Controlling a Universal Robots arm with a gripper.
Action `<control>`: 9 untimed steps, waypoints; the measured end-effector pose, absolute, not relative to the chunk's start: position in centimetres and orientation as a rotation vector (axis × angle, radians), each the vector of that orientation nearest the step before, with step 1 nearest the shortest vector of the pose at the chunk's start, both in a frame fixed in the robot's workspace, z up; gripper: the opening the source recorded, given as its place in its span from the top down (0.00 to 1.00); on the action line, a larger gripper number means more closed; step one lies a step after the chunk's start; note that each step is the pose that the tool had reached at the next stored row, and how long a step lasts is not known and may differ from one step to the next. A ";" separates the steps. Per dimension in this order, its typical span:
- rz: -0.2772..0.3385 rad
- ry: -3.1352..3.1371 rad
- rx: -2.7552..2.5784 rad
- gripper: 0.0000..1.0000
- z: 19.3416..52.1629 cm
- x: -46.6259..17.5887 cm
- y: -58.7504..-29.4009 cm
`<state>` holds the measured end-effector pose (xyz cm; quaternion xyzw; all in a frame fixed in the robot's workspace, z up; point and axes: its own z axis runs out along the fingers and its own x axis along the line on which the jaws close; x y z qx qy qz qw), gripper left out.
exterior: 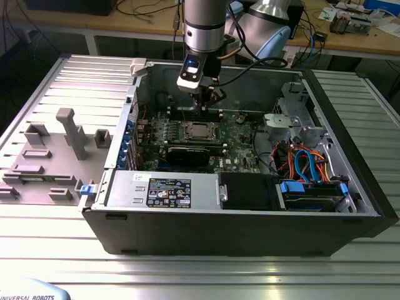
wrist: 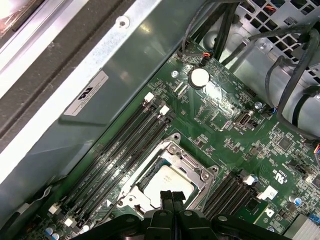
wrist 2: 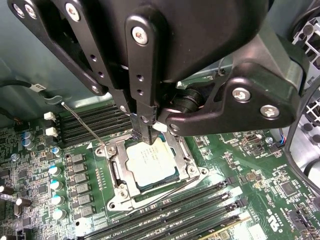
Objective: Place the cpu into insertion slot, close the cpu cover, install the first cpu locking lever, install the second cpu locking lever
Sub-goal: 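Install the first cpu locking lever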
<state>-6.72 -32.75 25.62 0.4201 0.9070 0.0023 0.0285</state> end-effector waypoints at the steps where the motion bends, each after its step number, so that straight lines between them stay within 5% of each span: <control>1: 0.007 2.800 1.295 0.89 25.6 -6.7 -32.8; 9: 0.008 2.805 1.284 0.89 25.6 -6.7 -32.8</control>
